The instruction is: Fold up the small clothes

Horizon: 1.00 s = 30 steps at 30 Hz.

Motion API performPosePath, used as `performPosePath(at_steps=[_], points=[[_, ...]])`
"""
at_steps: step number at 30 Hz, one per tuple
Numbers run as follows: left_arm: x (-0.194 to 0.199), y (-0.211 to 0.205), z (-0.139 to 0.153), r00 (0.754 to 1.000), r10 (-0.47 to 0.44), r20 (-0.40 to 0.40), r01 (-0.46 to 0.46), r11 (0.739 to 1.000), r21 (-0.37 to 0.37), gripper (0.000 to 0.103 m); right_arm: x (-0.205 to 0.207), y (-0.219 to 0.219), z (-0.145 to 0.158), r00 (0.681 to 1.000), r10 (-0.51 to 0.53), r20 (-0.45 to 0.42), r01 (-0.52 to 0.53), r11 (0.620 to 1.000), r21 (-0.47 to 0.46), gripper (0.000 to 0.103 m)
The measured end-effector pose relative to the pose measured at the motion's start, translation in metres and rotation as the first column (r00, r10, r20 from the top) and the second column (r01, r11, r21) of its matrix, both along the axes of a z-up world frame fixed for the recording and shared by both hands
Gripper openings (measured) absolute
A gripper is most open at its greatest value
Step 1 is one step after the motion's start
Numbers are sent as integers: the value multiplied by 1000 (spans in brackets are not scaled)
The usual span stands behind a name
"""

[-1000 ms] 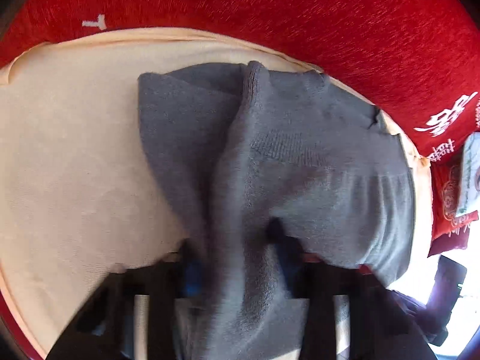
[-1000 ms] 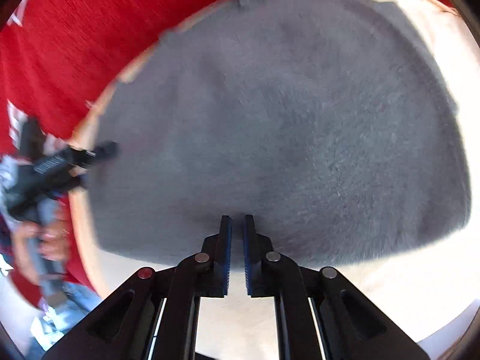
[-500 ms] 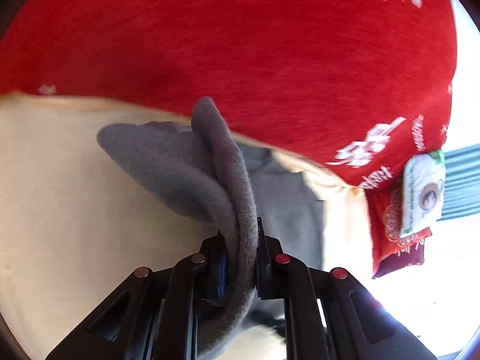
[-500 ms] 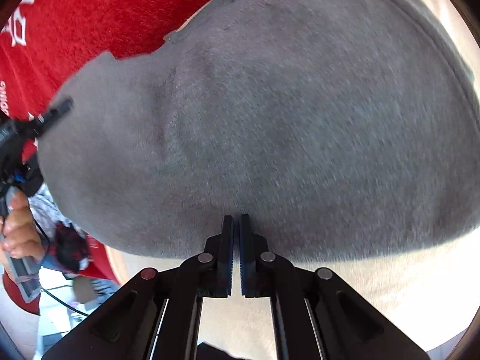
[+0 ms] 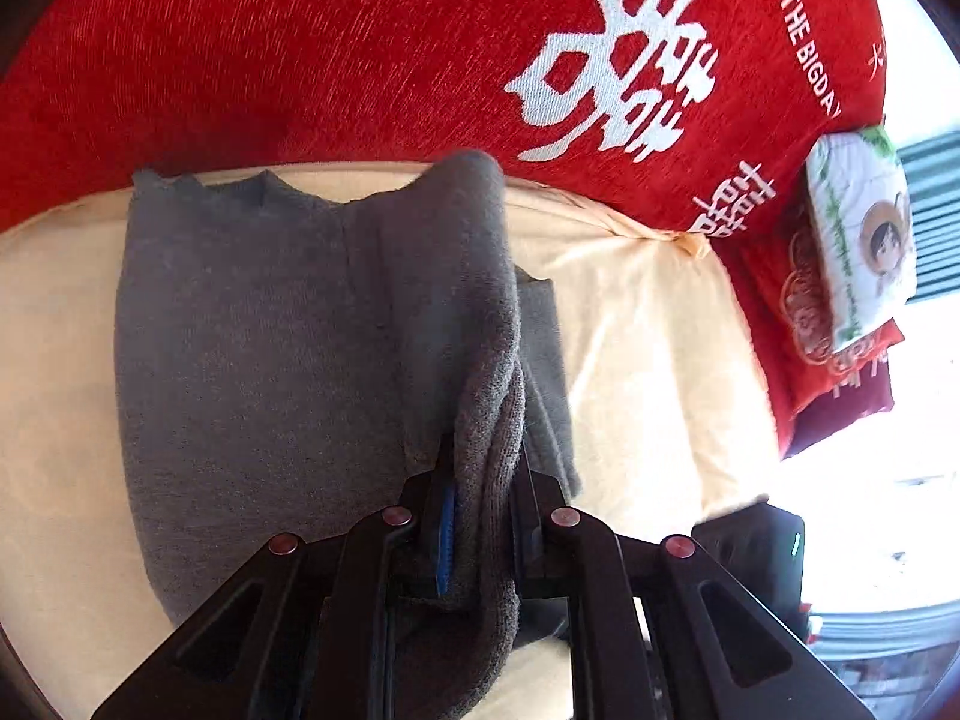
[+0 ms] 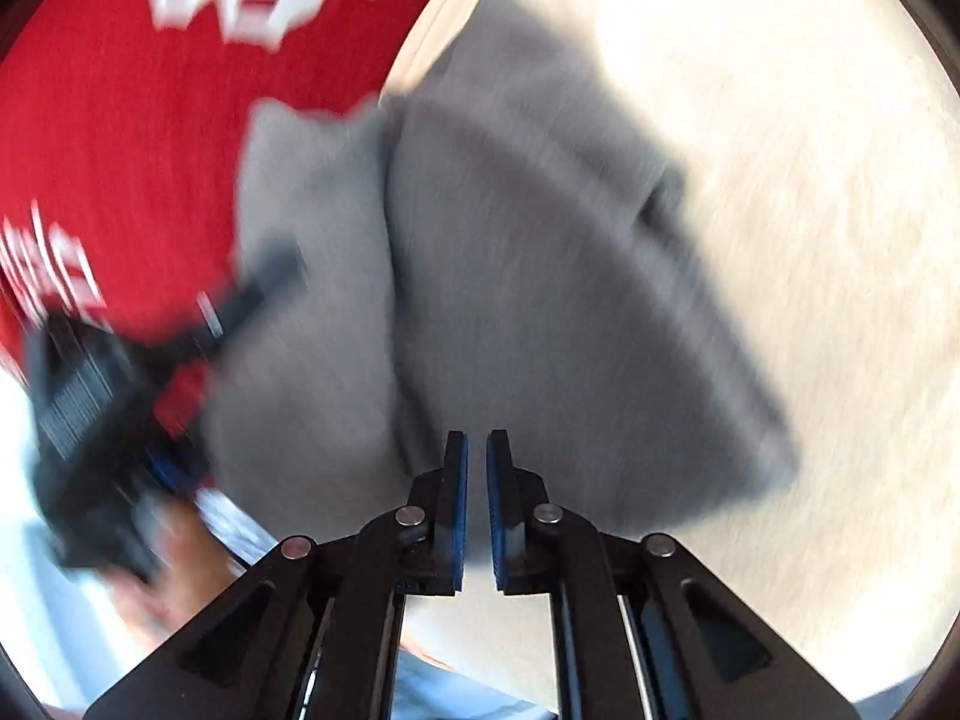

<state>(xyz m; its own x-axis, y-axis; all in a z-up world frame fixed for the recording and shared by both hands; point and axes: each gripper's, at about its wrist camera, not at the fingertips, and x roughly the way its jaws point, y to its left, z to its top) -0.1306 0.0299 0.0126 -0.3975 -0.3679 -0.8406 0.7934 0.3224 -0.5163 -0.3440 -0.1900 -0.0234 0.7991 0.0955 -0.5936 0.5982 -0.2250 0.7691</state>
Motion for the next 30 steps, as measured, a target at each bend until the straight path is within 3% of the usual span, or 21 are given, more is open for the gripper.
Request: performPosePath(at_steps=[1,2,3,5,7,8,11,16,17,19,20,23,24,26,28,30], points=[[0,1,3,1000,-4,12,4,1000,-6,15,-5,-8,-6,997,-50,52,49,998,26,22],[0,1,7,1000,-6,31,6,1000,-14,15,-7,-13,-10,993,-83,83,79,996,46,50],[0,3,14,998,-6,59,7,1000,-17,15,-8,-18,-14,986,-118,122,110,992,64,70],[4,7,24,995,-11,95,12,1000,-16,17,-7,-27,-20,967,-167,192,151,984,96,71],[8,12,33,990,5,140,-4,1000,-10,54,1,-36,-24,956,-176,233,152,981,117,71],[10,17,40,983,28,180,-26,1000,-16,84,-2,-42,-24,956,-169,242,142,982,122,71],[22,39,56,973,54,224,-38,997,-74,86,13,-58,-26,962,-104,251,77,991,114,71],[38,63,44,955,78,287,-80,997,-6,86,42,-67,-18,982,48,185,-61,996,66,72],[47,70,37,946,102,308,-115,993,24,86,46,-68,-14,984,87,155,-96,994,50,72],[66,88,23,934,153,324,-182,981,61,86,58,-71,-6,983,170,62,-171,985,0,49],[71,93,18,927,173,333,-210,975,78,86,66,-74,0,973,229,-31,-230,972,-39,13],[79,106,5,914,204,351,-260,958,118,86,88,-76,35,933,331,-145,-353,918,-180,14],[79,108,4,913,205,353,-262,957,123,86,95,-77,57,913,370,-173,-405,876,-263,14],[69,106,0,918,191,347,-246,961,123,86,99,-77,83,897,401,-187,-442,826,-348,14],[56,102,-3,926,162,342,-212,970,115,86,94,-83,98,889,409,-205,-457,798,-393,14],[41,97,-10,929,124,349,-177,976,125,87,85,-90,92,877,405,-261,-478,792,-379,14]])
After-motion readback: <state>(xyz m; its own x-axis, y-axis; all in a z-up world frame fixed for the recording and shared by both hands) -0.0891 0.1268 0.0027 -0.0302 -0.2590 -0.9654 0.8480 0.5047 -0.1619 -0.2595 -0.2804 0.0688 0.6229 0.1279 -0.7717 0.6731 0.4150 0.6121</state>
